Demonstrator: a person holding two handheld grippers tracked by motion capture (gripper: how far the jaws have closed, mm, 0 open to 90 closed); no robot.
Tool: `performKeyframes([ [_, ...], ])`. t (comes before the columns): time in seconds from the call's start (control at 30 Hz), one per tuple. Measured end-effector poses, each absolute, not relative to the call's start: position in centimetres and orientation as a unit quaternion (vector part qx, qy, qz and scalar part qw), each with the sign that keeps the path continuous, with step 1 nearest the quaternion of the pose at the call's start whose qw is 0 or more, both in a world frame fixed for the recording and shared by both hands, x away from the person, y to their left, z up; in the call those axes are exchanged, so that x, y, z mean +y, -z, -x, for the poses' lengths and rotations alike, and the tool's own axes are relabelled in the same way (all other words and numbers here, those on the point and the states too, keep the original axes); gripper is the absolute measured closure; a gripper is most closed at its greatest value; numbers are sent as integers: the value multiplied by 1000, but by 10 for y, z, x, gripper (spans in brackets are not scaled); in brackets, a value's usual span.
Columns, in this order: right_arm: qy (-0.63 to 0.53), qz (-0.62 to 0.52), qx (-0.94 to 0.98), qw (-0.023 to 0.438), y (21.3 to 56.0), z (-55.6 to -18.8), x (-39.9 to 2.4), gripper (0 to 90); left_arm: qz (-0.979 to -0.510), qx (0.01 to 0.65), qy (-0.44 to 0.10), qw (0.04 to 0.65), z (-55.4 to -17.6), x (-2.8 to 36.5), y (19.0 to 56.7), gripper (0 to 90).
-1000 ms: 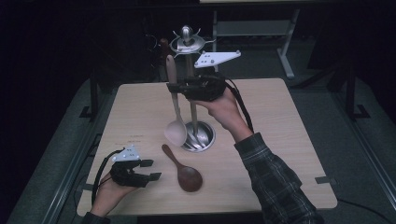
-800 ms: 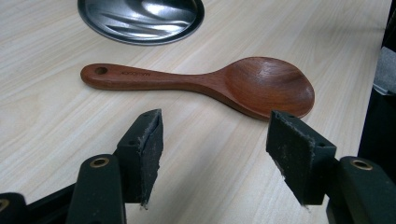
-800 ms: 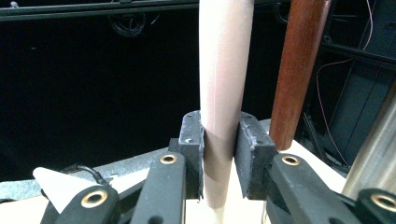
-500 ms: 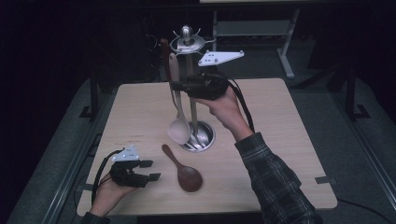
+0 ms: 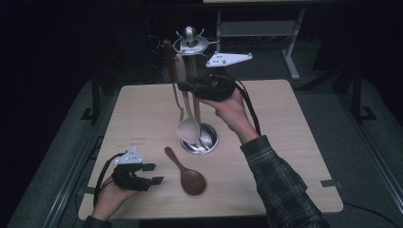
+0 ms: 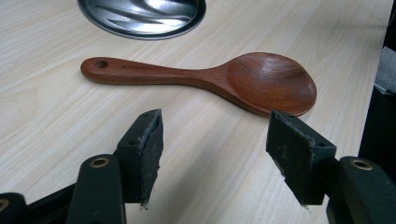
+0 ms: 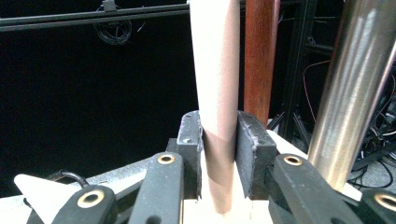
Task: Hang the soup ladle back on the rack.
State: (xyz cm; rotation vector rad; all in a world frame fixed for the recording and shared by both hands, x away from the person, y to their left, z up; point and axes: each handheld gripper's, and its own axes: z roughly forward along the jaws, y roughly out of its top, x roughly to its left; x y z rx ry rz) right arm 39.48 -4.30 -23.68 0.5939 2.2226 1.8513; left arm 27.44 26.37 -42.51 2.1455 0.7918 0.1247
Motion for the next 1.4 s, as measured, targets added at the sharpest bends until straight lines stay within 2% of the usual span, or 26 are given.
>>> performKeyframes([
  [0.47,-618,-202,752,103,246,-385,-64,488,-855,314,-52,410,-274,263,426,363],
  [0.7,-607,-207,759,113,258,-376,-79,417,-854,317,-51,409,-274,263,426,363],
  [0.9,-597,-218,762,123,269,-373,-92,404,-847,325,-51,416,-276,263,417,390],
  [1.13,-581,-243,767,123,292,-383,-97,412,-832,334,-56,440,-284,270,387,524],
  [1.3,-573,-254,770,119,311,-397,-92,421,-828,332,-70,446,-293,273,356,805],
  [1.37,-570,-258,771,115,316,-401,-90,435,-830,325,-76,447,-299,273,340,898],
  [1.4,-571,-259,771,115,319,-403,-88,442,-831,320,-81,447,-303,272,331,898],
])
